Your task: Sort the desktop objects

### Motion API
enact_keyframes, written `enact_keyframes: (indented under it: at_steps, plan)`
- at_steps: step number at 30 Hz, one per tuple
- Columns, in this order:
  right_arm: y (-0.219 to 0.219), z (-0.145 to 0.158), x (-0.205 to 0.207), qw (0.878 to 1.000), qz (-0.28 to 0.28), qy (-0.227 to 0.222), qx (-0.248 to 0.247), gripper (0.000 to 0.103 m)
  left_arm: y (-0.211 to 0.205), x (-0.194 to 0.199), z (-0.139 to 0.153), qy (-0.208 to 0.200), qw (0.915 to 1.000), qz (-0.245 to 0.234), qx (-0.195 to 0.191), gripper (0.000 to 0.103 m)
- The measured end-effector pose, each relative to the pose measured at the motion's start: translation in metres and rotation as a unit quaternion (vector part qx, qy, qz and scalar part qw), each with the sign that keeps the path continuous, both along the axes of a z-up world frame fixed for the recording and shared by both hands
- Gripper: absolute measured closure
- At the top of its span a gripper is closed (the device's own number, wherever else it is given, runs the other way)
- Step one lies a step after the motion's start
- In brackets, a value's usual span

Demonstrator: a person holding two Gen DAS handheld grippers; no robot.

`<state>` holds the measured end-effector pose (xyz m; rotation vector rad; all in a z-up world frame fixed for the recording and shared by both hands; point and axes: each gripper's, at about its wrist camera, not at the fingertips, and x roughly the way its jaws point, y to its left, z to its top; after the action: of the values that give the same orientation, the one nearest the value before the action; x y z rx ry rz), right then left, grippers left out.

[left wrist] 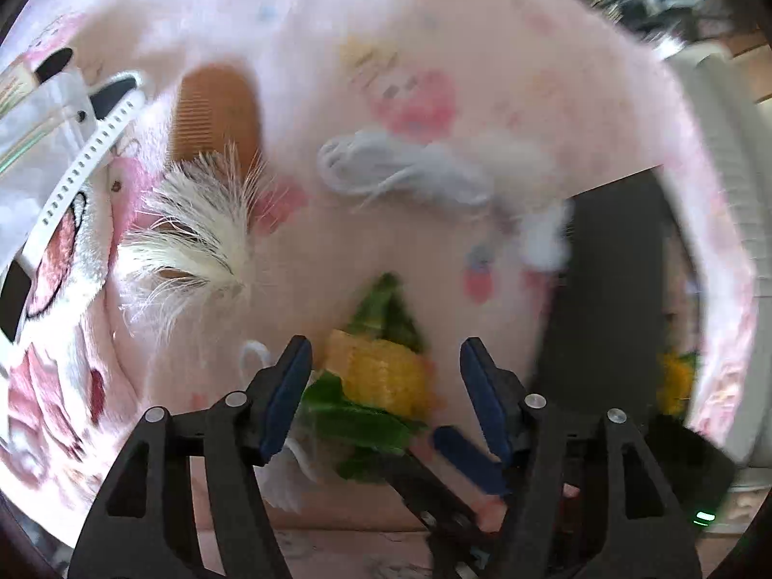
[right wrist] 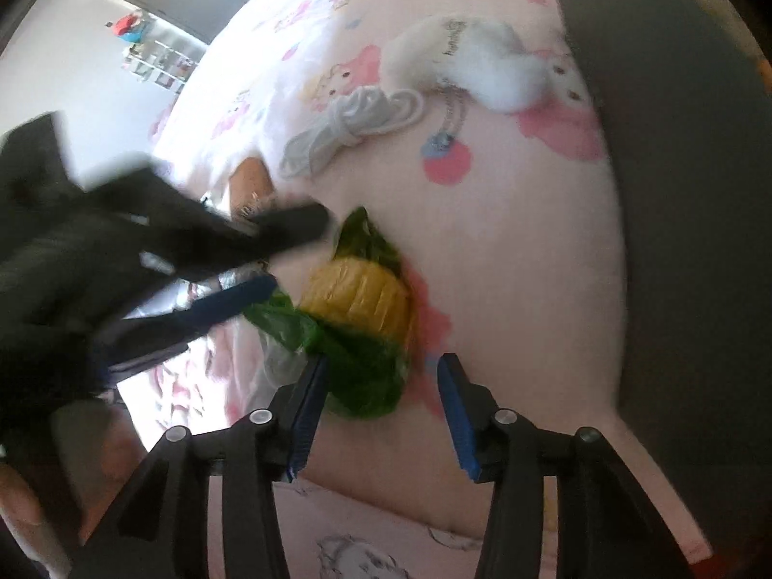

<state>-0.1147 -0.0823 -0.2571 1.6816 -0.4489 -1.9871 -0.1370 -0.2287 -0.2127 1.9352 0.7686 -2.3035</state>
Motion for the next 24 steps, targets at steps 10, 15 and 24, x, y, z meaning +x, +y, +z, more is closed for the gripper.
enact_keyframes:
  at_steps: [10,15,24]
  plan:
    - [-0.02,-0.017,0.004,0.998,0.046,-0.037,-0.007,0.063,0.025,0.0,-0.002,-0.005,0.9964,-0.084,-0.011,0.048]
    - [-0.008,0.015,0.023,0.999,0.037,-0.006,-0.022,0.064,0.021,0.023,0.029,0.051,0.9961,-0.068,0.023,0.048]
    - [0.02,0.097,0.037,0.993,0.063,0.093,-0.028,0.064,0.052,0.058,0.107,0.151,0.9854,-0.059,0.05,0.048]
